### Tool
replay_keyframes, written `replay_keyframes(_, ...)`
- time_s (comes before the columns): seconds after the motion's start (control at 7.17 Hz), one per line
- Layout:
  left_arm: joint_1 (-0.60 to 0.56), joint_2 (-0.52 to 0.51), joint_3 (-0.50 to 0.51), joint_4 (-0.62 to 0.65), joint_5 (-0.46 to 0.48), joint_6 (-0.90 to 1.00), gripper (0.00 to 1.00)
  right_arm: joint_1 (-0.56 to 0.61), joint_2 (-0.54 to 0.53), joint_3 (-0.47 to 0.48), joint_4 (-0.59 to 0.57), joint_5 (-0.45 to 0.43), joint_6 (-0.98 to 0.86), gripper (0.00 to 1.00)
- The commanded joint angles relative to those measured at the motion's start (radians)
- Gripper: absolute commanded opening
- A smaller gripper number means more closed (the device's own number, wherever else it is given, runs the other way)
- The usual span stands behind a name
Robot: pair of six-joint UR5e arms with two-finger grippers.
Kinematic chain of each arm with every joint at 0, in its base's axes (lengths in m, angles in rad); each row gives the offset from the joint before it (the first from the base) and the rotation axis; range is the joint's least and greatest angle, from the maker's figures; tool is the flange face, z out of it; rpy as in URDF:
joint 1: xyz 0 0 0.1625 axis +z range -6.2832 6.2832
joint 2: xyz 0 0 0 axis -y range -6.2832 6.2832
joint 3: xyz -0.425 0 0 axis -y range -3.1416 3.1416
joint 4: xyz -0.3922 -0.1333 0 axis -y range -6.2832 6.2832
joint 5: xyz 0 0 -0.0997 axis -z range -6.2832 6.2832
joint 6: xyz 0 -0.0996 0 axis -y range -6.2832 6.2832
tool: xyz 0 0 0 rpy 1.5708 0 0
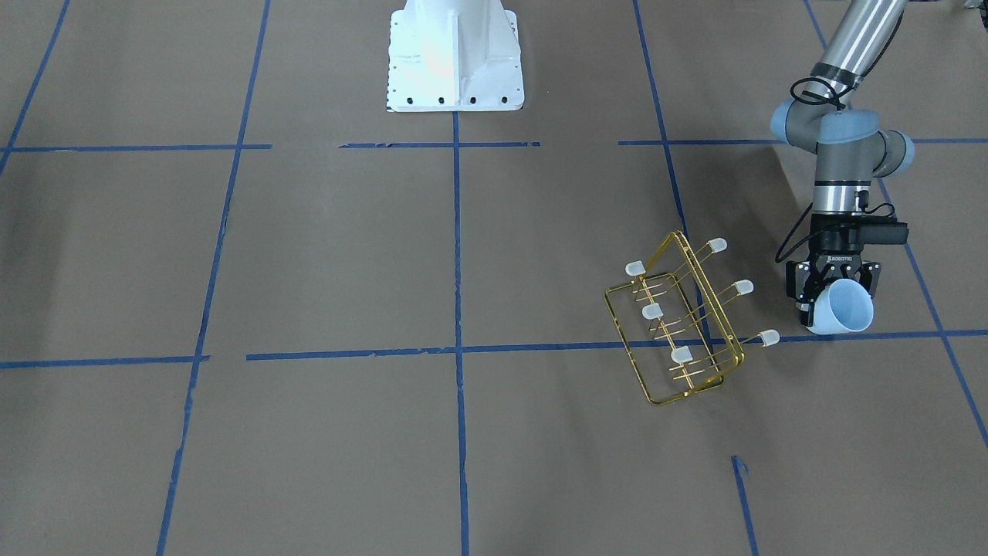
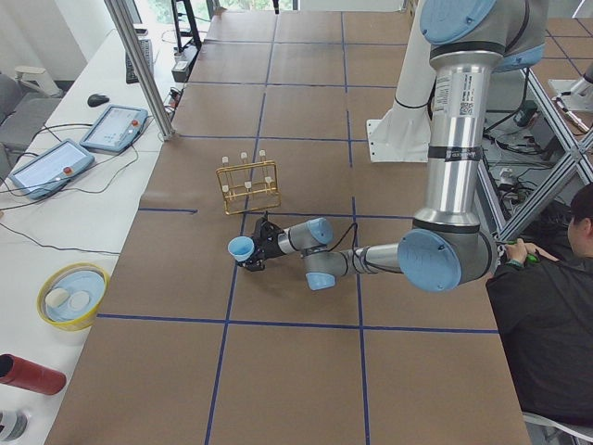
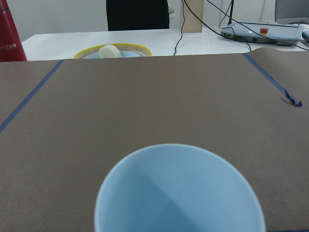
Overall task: Hang cup on cup holder
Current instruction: 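Lift the cup with the left gripper and tilt it sideways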
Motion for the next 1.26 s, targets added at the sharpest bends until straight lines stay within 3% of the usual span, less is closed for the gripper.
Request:
replay_keyframes(0.0, -0.013, 0.011, -0.085, 0.003, -0.071, 0.01, 0.14, -0.002, 0.0, 0.0, 0.0, 0.0, 0.0, 1.0)
replay_keyframes(0.56, -0.044, 0.156, -0.353, 0.022, -0.108, 0.355, 0.07, 0.0, 0.0, 0.0, 0.0, 0.0, 0.0, 1.0)
replay_keyframes(1.12, -0.131, 0.183, -0.562, 0.226, -0.103, 0.784, 0.08, 0.0, 0.0, 0.0, 0.0, 0.0, 0.0, 1.0)
